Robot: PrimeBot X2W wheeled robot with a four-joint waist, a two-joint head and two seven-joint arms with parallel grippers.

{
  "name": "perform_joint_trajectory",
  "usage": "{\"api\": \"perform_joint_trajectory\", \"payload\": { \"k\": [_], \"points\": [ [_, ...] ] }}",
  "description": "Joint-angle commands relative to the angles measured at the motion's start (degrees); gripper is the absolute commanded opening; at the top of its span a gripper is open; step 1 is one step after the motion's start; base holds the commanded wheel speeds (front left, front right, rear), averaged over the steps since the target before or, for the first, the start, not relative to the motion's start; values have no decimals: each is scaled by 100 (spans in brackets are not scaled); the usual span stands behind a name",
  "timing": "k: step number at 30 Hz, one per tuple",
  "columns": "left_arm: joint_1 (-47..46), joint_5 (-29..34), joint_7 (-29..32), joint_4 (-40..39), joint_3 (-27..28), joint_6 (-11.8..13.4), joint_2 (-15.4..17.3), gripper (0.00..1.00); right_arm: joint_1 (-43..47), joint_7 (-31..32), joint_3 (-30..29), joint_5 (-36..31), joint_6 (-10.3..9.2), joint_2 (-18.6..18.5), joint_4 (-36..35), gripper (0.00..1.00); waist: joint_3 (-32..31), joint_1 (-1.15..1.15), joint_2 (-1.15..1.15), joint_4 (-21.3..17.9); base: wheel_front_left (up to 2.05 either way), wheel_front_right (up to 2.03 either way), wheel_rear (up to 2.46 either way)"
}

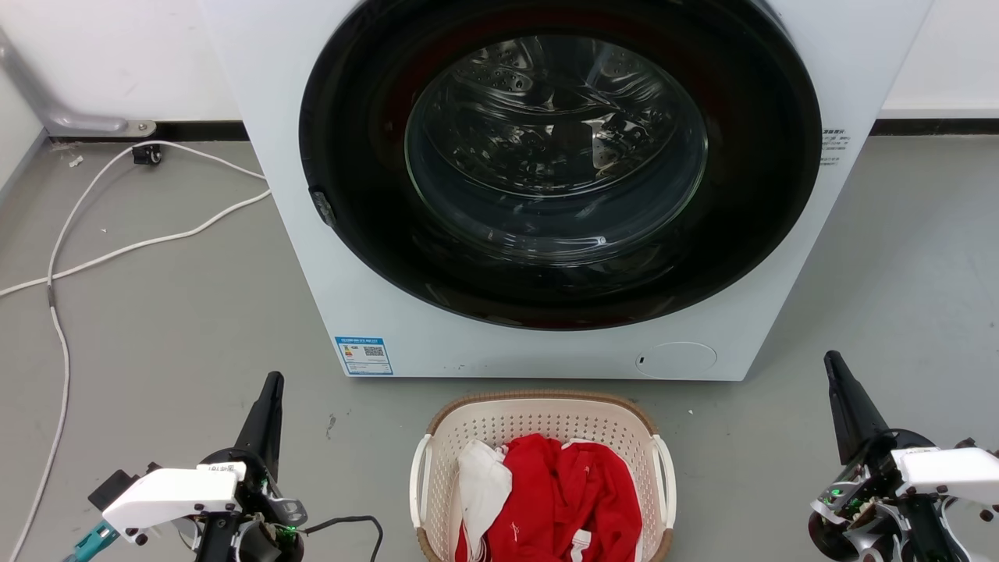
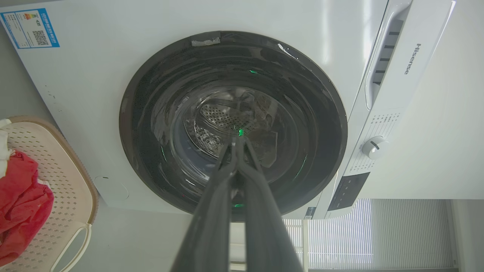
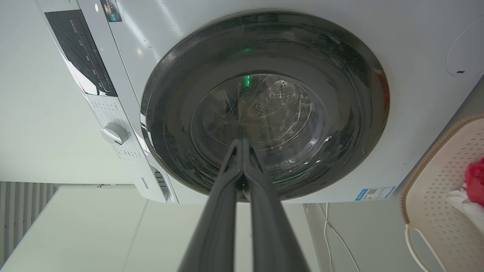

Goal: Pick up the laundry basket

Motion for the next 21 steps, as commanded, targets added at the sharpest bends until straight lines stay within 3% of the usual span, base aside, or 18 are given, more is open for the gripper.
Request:
{"api": "perform_joint_trajectory", "payload": {
  "k": [1, 21],
  "points": [
    [-60, 39, 12, 6, 20, -20, -7, 0, -64, 15, -12, -19, 0, 20, 3, 0, 0, 0, 0, 0, 0, 0, 0],
    [-62, 44, 19, 7, 29, -20, -11, 0, -65, 20, -20, -31, 0, 27, 4, 0, 0, 0, 0, 0, 0, 0, 0]
  ]
}}
